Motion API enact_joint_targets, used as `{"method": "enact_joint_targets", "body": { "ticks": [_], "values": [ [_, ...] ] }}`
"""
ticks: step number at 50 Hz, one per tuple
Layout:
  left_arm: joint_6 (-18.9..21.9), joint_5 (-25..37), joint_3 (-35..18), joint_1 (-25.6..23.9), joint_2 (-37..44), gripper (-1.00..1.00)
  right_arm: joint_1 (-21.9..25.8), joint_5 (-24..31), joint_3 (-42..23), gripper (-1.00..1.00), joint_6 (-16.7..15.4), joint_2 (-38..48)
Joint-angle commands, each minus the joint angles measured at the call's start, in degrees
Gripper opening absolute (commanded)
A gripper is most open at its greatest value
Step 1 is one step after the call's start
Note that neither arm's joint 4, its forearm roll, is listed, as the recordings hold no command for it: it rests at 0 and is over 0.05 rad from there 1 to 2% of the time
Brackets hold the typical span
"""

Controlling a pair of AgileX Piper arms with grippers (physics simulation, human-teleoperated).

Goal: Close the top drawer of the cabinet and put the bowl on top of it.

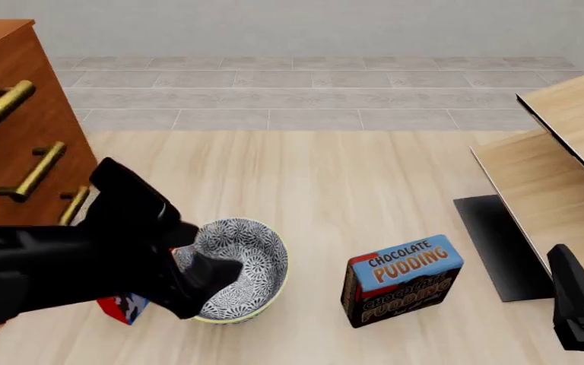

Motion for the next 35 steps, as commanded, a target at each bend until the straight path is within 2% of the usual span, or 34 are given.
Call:
{"method": "enact_joint_targets", "body": {
  "ticks": [1,35],
  "values": [
    [-0.5,-2.2,1.7,-0.7,1.7,1.0,0.0,0.2,0.0,1.0,0.0,-0.3],
    [-2.0,-8.6,4.3,-1.8,7.5,1.0,0.0,0.2,0.0,1.0,0.0,-0.2]
  ]
}}
